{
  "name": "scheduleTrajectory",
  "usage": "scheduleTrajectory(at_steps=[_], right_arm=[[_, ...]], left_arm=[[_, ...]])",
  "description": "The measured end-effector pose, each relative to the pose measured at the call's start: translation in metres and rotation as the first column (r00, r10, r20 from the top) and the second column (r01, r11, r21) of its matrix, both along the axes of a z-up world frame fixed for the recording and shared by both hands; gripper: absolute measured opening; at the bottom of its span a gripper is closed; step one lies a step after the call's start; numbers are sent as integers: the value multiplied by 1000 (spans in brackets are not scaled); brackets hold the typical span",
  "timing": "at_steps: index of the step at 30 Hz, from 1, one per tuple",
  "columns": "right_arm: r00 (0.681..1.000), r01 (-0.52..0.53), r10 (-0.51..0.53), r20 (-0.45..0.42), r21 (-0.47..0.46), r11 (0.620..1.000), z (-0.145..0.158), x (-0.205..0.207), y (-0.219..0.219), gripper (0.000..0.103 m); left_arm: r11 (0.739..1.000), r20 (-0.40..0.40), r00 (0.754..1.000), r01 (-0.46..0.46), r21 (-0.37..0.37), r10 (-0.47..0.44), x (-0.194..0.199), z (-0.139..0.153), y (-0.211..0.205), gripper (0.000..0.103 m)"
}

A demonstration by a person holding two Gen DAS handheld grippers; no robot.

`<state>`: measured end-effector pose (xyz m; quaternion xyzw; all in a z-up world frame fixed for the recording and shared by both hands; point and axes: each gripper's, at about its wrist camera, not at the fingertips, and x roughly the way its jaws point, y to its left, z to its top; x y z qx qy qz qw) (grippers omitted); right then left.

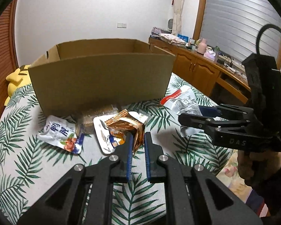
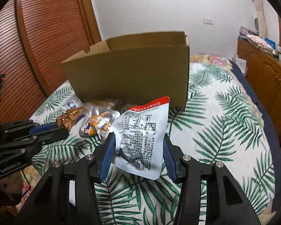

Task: Organize snacks
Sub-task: 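Lift both held packs and carry them over the cardboard box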

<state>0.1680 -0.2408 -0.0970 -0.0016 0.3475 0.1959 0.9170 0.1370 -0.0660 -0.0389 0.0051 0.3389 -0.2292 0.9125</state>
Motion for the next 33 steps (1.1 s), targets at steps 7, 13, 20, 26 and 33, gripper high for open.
scheduleTrajectory(at_steps=[7,13,20,26,33], right_arm=[[999,1,-1,37,1,1000,17,-8,0,49],[998,0,0,60,4,1000,28,-14,-1,50],[996,-12,12,90,0,1000,45,-5,1,50],[990,-28,31,138,-21,999,68,16,8,50],[981,-51,60,185,-53,997,92,55,23,50]], left_arm=[[1000,32,999,-21,-13,21,-4,12,8,9],[1000,51,998,-28,-12,29,-4,20,11,9],[999,88,995,-43,-1,43,11,36,18,9],[998,131,989,-66,4,65,38,55,29,9],[997,171,982,-79,11,76,74,72,36,9]])
